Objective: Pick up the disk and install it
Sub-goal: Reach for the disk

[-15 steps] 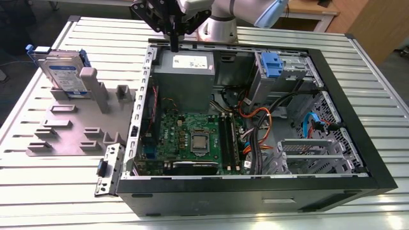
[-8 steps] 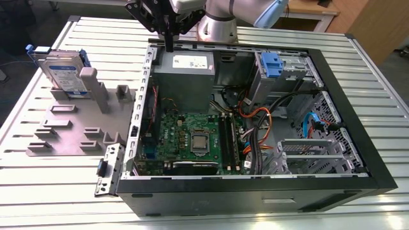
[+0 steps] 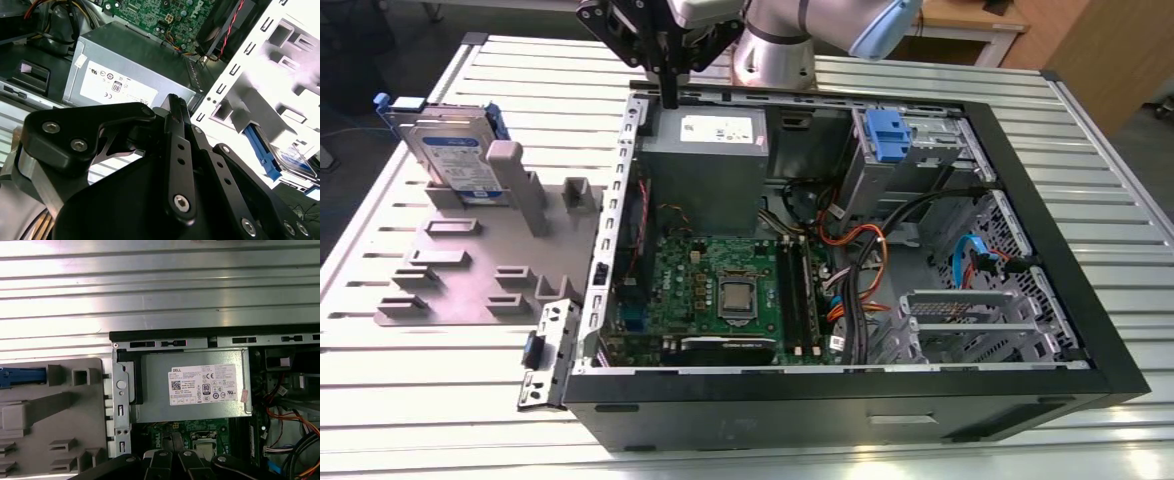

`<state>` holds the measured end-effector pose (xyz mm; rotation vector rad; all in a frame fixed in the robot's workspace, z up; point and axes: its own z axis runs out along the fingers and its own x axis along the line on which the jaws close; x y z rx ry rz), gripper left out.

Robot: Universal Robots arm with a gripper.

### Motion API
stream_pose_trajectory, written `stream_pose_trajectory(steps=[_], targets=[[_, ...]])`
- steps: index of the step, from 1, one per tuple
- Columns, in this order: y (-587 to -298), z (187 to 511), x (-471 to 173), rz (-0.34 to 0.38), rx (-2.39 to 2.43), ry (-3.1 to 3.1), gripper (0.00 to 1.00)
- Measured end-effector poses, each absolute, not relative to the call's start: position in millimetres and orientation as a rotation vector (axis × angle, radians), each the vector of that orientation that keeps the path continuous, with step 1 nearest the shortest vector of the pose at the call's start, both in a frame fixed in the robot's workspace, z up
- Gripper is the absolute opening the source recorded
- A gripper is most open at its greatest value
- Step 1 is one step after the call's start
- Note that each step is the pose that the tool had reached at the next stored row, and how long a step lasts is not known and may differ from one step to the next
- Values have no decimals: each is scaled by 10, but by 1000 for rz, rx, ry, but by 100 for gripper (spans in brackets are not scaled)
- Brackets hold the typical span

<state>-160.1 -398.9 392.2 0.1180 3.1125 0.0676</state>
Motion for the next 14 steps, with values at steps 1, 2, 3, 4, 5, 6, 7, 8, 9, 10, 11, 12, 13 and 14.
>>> stream_pose_trajectory(steps=[1, 2, 3, 4, 5, 6, 7, 8, 9, 10, 11, 12, 13, 14], targets=[[-3989, 3921, -1612, 68, 118, 3113, 11], [-3989, 3919, -1625, 68, 118, 3113, 11], [-3989, 3919, -1625, 68, 118, 3112, 11], [-3989, 3919, -1626, 68, 118, 3112, 11], [-3989, 3919, -1627, 68, 118, 3113, 11], [-3989, 3919, -1628, 68, 118, 3113, 11], [-3989, 3918, -1648, 68, 118, 3113, 11], [-3989, 3917, -1668, 68, 118, 3112, 11], [-3989, 3917, -1670, 68, 118, 3113, 11], [-3989, 3917, -1671, 68, 118, 3112, 11], [-3989, 3917, -1673, 68, 118, 3113, 11], [-3989, 3917, -1675, 68, 118, 3112, 11], [-3989, 3917, -1678, 68, 118, 3113, 11], [-3989, 3917, -1682, 68, 118, 3113, 11]])
